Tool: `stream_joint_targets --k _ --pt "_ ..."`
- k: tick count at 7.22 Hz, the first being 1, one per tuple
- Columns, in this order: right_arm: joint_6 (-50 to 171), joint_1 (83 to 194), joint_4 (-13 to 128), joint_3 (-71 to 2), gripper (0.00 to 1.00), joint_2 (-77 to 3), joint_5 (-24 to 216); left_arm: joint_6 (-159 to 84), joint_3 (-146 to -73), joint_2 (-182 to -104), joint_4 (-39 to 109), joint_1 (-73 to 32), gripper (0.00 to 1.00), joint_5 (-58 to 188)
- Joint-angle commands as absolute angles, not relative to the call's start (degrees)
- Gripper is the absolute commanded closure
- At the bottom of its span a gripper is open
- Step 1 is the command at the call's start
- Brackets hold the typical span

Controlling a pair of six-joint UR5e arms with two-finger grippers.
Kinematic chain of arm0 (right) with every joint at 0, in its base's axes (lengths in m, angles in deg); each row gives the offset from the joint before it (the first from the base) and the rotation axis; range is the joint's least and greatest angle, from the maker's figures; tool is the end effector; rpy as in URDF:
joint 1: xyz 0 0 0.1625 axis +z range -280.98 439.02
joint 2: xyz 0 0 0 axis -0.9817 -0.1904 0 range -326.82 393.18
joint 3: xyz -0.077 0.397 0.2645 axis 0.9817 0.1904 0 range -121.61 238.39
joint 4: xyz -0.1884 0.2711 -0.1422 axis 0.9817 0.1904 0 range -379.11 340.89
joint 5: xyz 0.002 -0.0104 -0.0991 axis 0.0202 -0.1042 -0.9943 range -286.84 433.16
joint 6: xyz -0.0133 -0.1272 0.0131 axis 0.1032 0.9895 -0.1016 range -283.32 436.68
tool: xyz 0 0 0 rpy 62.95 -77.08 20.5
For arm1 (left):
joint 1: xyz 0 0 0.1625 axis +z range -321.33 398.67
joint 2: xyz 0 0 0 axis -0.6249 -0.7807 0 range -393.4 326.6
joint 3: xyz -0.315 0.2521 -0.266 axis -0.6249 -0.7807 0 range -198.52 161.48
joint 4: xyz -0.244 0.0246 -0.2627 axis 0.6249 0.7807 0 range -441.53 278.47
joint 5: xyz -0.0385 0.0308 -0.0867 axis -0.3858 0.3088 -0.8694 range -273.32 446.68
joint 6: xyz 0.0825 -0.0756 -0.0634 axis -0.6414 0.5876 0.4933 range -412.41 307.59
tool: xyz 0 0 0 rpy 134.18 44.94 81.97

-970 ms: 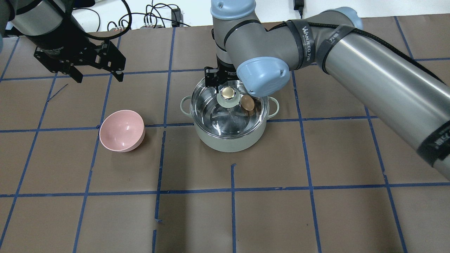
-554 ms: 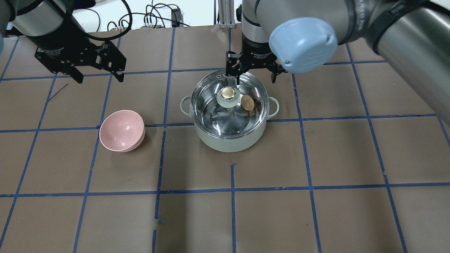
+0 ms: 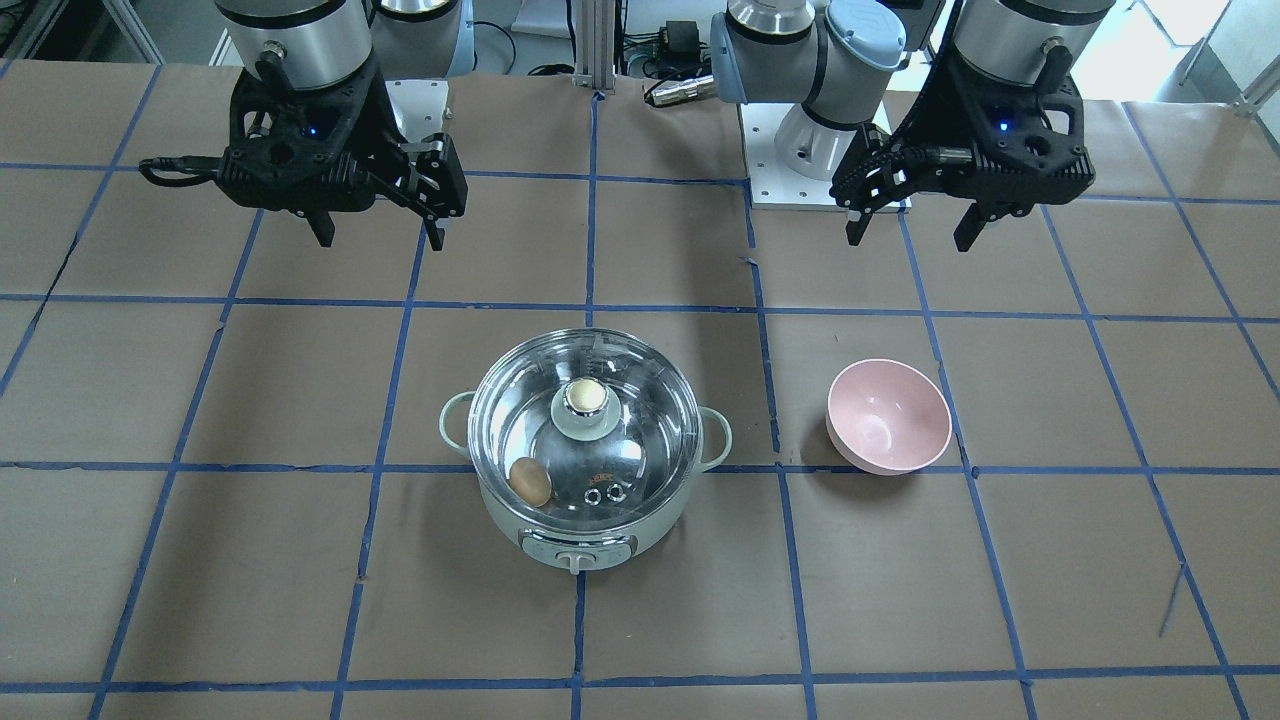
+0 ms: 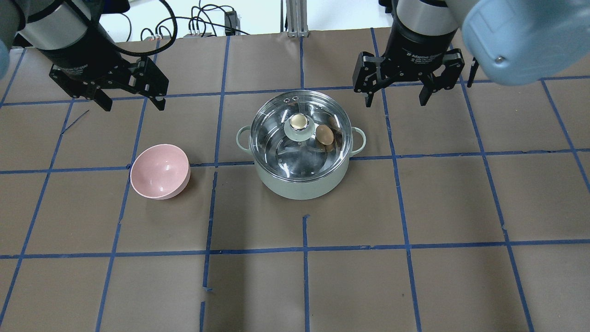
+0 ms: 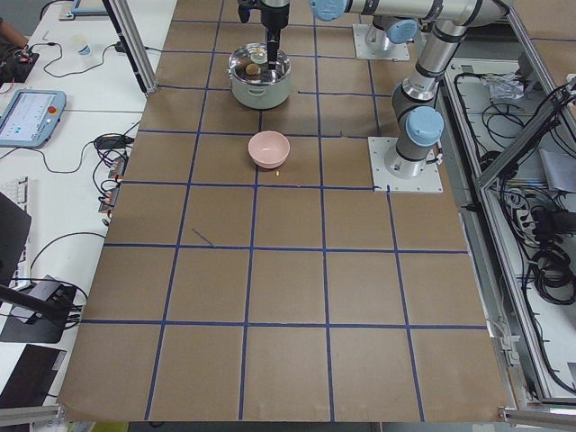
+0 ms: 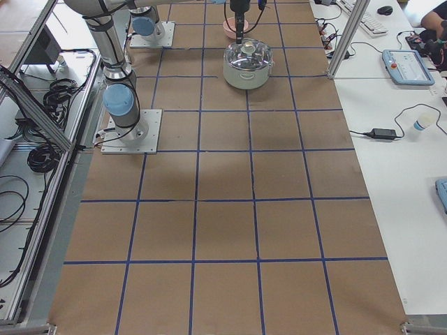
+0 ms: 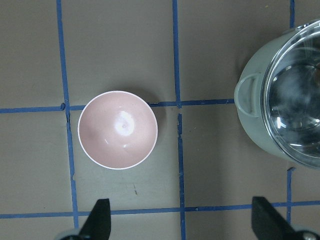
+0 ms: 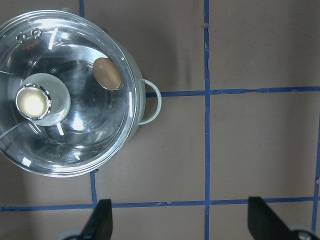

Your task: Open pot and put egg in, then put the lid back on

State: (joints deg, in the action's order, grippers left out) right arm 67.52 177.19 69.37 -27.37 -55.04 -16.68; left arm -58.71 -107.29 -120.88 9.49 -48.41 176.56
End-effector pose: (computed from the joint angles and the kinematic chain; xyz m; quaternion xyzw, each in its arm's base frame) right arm 0.1963 -0.4266 0.5329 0.0087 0.9999 -0.0079 0.0026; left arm -0.1122 -0.4238 0.5433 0.0296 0.9993 -0.0238 0.0009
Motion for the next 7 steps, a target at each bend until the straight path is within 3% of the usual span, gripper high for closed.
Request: stream_joint_targets --k 1,7 --pt "70.17 176.23 70.00 -28.53 0.05 -55.94 -16.75 -62.77 -108.69 -120.85 9.44 -48.43 0.00 176.94" --pt "70.18 176.14 70.01 -28.53 0.01 -56.03 -17.19 -58.92 -105.89 -122.34 8.99 -48.34 0.00 176.86"
